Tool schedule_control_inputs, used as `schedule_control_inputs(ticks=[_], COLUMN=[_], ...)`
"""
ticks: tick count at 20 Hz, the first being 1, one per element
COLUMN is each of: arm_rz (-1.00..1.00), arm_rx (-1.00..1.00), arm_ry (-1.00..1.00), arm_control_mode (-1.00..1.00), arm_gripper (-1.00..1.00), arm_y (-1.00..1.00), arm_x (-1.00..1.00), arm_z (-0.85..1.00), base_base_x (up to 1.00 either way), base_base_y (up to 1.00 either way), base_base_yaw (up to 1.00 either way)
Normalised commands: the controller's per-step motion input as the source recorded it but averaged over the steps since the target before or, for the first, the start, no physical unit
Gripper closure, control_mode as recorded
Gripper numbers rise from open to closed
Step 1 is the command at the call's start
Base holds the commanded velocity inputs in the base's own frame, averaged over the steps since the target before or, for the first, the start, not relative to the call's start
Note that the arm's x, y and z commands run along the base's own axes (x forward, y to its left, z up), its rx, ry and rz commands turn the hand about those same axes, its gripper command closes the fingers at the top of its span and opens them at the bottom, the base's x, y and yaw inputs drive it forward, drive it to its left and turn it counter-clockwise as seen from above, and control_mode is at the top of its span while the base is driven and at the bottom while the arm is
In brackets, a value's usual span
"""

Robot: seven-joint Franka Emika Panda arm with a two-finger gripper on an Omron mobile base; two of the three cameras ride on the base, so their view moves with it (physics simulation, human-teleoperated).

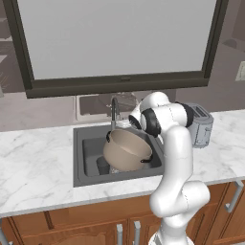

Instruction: Pick the pot and glass cup and place them in the sink. Then turn on the water.

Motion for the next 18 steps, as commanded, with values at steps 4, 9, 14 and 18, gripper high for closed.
schedule_control_inputs(ticks=[4,9,14,18], arm_rz=[0.0,0.0,0.0,0.0], arm_rx=[0.0,0.0,0.0,0.0], arm_ry=[0.0,0.0,0.0,0.0], arm_control_mode=[-1.0,-1.0,-1.0,-1.0], arm_gripper=[-1.0,-1.0,-1.0,-1.0], arm_y=[-0.89,-0.93,-0.99,-0.94], arm_x=[0.0,0.0,0.0,0.0], arm_z=[0.03,0.04,0.02,0.04], base_base_x=[0.0,0.0,0.0,0.0], base_base_y=[0.0,0.0,0.0,0.0], base_base_yaw=[0.0,0.0,0.0,0.0])
